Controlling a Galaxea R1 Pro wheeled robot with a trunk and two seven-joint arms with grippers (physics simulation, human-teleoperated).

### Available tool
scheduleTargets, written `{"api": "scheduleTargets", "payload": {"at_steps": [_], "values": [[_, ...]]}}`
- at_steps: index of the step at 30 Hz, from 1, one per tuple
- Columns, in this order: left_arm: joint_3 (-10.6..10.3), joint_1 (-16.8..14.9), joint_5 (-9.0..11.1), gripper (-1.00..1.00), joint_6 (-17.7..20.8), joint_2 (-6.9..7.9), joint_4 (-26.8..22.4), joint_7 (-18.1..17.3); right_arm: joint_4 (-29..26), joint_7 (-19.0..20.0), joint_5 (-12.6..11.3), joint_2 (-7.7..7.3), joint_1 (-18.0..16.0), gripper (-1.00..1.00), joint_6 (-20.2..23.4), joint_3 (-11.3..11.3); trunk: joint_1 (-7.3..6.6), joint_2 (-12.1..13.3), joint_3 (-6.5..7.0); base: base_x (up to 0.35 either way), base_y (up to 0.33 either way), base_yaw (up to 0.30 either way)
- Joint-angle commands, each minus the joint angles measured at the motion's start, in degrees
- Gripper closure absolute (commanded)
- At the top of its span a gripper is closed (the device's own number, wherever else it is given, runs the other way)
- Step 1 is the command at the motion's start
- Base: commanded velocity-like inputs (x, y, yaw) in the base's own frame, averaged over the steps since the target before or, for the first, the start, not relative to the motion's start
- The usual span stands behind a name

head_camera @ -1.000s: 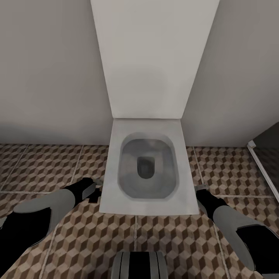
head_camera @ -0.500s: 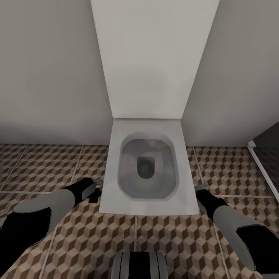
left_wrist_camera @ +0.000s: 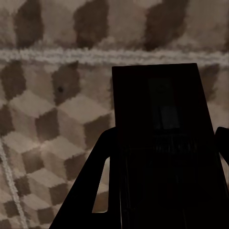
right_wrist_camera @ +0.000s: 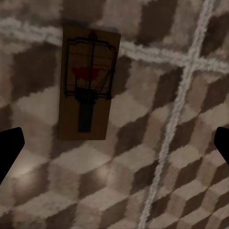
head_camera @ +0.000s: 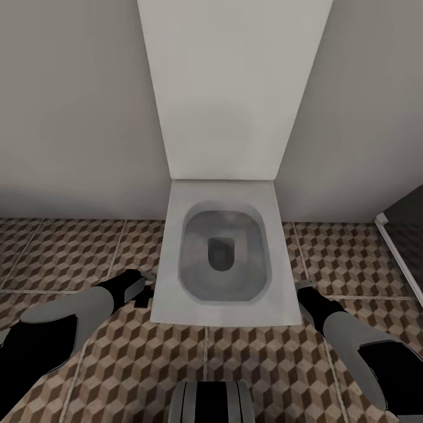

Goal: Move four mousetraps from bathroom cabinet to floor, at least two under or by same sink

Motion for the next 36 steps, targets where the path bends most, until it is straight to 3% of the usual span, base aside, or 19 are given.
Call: {"api": "scheduleTargets", "payload": {"at_steps": [1, 36], "values": [[-0.3, 0.0, 0.5, 1.0, 0.1, 0.07, -0.3, 0.5, -0.1, -0.1, 0.0, -0.02, 0.0, -1.0, 0.4, 0.2, -0.01, 0.0, -0.04, 0.0, 0.0, 0.0], [-0.3, 0.0, 0.5, 1.0, 0.2, 0.12, -0.2, 0.4, -0.1, -0.1, 0.0, -0.07, 0.0, -1.0, 0.4, 0.2, -0.06, 0.0, 0.41, 0.0, 0.0, 0.0]]}}
